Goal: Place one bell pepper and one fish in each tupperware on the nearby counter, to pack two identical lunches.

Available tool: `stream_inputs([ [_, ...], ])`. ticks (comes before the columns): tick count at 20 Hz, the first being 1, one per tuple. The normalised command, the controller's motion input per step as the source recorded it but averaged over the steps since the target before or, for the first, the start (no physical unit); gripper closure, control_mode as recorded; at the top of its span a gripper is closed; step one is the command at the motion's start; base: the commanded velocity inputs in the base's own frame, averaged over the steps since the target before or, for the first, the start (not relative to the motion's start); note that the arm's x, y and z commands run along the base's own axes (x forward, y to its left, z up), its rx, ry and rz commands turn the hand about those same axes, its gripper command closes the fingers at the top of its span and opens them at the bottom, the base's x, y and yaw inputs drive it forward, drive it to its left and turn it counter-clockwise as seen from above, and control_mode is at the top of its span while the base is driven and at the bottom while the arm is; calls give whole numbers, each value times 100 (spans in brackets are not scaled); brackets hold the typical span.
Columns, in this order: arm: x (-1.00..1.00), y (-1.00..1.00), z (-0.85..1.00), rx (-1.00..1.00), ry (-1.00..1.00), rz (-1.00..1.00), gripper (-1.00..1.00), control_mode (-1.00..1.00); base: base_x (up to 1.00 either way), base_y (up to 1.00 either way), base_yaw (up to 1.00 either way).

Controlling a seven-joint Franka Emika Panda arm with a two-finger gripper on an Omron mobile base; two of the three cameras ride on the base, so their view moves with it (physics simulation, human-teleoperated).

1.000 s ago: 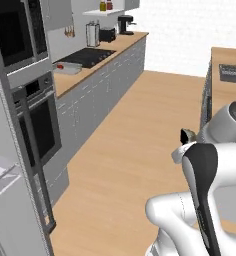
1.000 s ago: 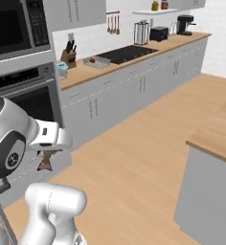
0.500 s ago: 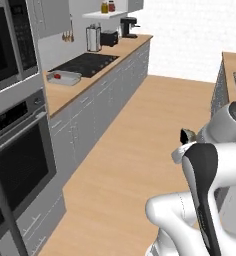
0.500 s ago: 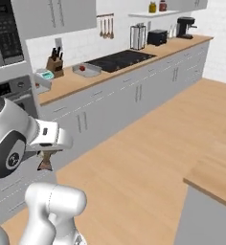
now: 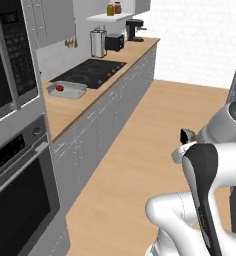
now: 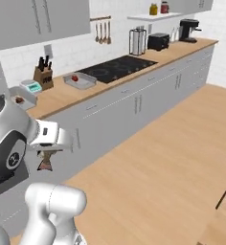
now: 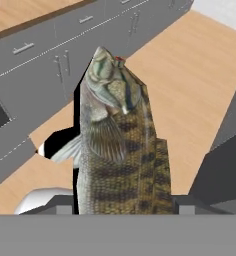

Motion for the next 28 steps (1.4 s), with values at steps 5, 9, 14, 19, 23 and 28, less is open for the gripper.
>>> stream_inputs([
  [5,0,0,0,0,0,0,100,100,100,25,0],
  [9,0,0,0,0,0,0,100,100,100,34,0],
  [14,0,0,0,0,0,0,100,100,100,18,1],
  [19,0,0,0,0,0,0,100,100,100,-10,17],
  [23,0,0,0,0,0,0,100,100,100,-15,35],
  [28,0,0,0,0,0,0,100,100,99,-35,51],
])
